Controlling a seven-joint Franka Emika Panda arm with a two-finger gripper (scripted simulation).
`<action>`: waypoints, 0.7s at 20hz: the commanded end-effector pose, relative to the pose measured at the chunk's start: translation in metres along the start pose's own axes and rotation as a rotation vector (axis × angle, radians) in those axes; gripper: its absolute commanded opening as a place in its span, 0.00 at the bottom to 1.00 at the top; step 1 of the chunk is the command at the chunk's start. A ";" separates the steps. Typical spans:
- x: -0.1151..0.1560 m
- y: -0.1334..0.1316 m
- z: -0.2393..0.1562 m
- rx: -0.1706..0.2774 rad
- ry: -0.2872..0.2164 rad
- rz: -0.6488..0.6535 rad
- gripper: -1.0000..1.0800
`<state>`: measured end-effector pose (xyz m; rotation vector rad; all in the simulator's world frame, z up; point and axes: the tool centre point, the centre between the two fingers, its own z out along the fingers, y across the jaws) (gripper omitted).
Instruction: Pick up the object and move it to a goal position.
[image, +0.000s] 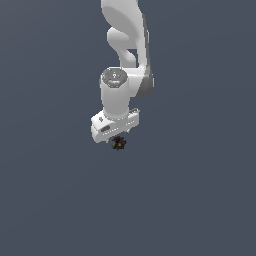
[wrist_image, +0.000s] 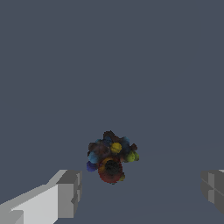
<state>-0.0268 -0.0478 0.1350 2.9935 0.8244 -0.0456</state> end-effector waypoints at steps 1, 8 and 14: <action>-0.003 0.000 0.005 0.000 0.000 -0.072 0.96; -0.010 -0.002 0.017 0.003 0.001 -0.270 0.96; -0.015 -0.004 0.027 0.005 0.006 -0.441 0.96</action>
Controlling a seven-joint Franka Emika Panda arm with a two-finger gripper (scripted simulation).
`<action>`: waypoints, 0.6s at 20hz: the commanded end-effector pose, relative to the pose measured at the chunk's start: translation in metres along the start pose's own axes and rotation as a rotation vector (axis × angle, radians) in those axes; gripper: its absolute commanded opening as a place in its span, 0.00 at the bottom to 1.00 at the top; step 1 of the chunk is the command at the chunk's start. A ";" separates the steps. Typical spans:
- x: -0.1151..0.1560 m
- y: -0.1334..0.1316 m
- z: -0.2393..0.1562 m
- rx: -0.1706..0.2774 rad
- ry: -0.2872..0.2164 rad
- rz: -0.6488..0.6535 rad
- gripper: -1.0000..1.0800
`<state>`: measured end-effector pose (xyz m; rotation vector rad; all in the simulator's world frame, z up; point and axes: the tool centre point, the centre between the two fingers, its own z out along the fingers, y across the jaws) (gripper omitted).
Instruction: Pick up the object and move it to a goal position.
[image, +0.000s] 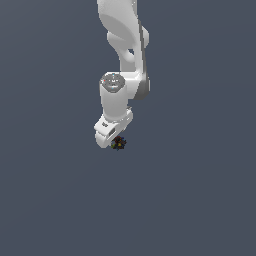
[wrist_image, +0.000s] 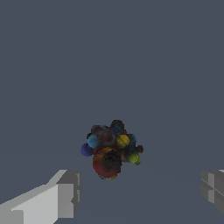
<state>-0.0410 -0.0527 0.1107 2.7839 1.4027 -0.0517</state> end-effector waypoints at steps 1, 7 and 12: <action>-0.002 -0.002 0.004 0.001 0.002 -0.073 0.96; -0.005 -0.007 0.013 0.001 0.010 -0.244 0.96; -0.008 -0.011 0.020 0.000 0.019 -0.387 0.96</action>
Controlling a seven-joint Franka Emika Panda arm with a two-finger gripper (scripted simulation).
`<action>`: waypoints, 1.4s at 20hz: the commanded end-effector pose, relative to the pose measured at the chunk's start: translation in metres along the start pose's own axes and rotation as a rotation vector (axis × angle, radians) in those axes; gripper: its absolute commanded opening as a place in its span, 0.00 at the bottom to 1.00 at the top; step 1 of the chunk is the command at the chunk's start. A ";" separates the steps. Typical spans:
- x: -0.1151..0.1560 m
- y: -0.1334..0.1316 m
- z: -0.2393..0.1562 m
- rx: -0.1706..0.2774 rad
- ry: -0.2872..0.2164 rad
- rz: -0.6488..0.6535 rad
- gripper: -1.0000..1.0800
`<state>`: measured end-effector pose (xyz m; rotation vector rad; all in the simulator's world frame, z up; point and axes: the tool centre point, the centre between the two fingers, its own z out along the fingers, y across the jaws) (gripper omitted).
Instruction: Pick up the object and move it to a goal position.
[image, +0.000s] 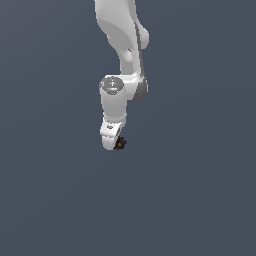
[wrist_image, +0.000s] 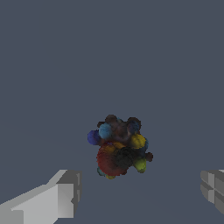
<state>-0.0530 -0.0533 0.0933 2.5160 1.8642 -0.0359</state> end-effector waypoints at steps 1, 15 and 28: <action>0.000 -0.002 0.003 -0.001 0.004 -0.073 0.96; 0.000 -0.011 0.013 -0.009 0.022 -0.316 0.96; 0.000 -0.012 0.029 -0.009 0.023 -0.332 0.96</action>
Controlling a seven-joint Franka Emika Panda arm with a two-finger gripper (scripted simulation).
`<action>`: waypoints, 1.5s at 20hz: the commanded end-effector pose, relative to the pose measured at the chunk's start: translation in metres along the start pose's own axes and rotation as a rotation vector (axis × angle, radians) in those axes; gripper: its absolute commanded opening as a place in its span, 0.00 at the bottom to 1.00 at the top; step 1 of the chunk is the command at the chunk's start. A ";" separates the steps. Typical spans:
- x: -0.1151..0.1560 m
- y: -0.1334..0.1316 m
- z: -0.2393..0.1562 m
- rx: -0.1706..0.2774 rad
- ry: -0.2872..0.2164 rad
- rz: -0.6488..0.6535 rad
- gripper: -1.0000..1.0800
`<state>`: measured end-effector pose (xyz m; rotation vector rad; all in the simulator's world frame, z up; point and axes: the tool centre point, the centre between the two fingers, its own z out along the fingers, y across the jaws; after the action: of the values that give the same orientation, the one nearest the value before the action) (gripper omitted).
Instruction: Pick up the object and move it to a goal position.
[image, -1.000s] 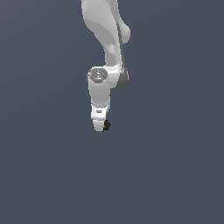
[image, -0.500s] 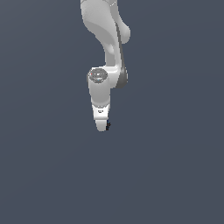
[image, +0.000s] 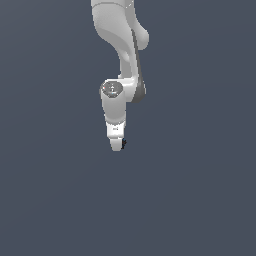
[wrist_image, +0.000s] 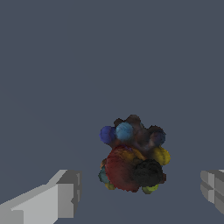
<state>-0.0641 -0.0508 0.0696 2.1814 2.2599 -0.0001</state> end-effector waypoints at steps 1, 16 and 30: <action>0.000 -0.001 0.010 0.001 0.000 -0.001 0.96; 0.000 -0.001 0.040 0.001 0.000 -0.004 0.00; 0.012 0.017 0.025 -0.007 -0.001 -0.007 0.00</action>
<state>-0.0523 -0.0418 0.0408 2.1704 2.2634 0.0050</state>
